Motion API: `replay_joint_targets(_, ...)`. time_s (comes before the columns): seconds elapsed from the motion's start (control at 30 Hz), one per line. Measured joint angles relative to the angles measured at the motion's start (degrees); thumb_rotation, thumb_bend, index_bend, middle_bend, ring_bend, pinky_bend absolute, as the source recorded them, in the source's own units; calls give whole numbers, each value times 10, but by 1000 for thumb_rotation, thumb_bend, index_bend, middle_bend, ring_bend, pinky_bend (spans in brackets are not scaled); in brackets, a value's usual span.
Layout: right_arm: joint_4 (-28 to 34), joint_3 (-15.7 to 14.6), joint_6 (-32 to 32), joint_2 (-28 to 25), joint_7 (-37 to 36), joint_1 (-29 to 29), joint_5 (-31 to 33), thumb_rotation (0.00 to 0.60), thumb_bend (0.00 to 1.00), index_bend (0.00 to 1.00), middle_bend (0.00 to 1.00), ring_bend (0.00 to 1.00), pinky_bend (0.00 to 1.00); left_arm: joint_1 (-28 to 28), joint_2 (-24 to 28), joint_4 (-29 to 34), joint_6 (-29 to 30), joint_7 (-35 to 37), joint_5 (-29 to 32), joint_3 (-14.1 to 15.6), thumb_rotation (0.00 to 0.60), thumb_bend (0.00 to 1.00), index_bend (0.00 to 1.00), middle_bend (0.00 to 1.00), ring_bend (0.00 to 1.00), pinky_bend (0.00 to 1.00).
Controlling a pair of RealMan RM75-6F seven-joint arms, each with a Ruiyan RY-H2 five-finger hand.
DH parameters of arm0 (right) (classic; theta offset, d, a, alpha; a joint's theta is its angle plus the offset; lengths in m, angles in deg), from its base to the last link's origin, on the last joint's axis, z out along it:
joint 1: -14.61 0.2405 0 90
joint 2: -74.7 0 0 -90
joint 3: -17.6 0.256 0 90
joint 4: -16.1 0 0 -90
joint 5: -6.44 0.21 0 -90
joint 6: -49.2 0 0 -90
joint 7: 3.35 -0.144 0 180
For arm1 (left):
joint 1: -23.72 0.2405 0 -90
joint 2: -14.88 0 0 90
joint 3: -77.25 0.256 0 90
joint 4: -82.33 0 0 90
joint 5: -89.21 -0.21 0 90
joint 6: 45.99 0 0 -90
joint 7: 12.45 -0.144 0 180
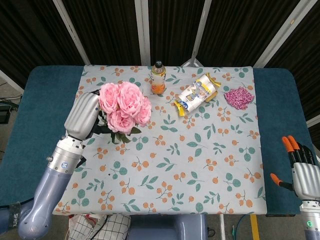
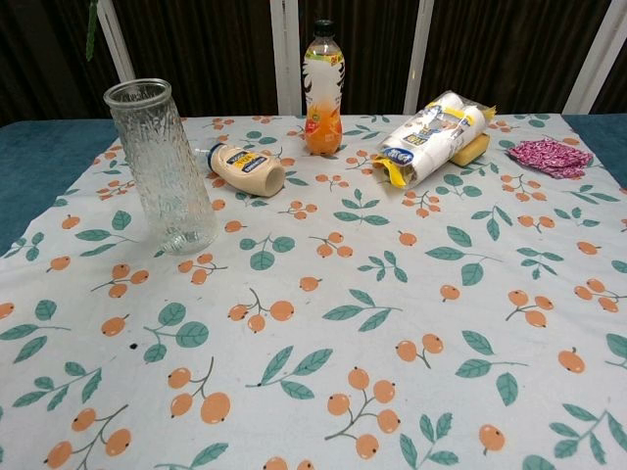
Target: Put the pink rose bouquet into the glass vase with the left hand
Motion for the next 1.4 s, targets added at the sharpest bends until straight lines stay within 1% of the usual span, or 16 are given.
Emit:
replay_joint_targets(0.23,-4,1,-6,4,2,3,5,600,221,0,0,41,61,-6,12,-44,-24,66,27,-12,600,335,512,526,399,450)
replay_joint_targets(0.37,-4,1,-9,5,2,4,8,600,221,0,0,41,61,-9,15,-62,-30,78,26,-14,600,306,513,520,394,439)
replay_joint_targets(0.53,-4,1,-12,4,-1,4,10,600,222,0,0,41,61,-10,7,-93,-37,137,13,-14,600,305,513,519,393,436)
replay_joint_targets(0.77,-6,2,-14,5,-2,5,14,600,221,0,0,41,61,-6,-12,-138,-43,201,-13,-4,600,305,513,519,393,435)
replay_joint_targets(0.97,-6,3,-13,5,-6,4,15,600,222,0,0,41,61,-4,-31,-171,-60,258,-18,8,600,304,513,520,392,435)
replay_joint_targets(1.13,-6,5,-11,4,-11,3,17,600,221,0,0,41,61,-4,-51,-205,-72,286,-24,20,600,304,513,520,393,435)
replay_joint_targets(1.4,-7,6,-11,2,-18,2,18,600,222,0,0,41,61,-7,-79,-242,-72,321,-39,28,600,295,505,511,380,427)
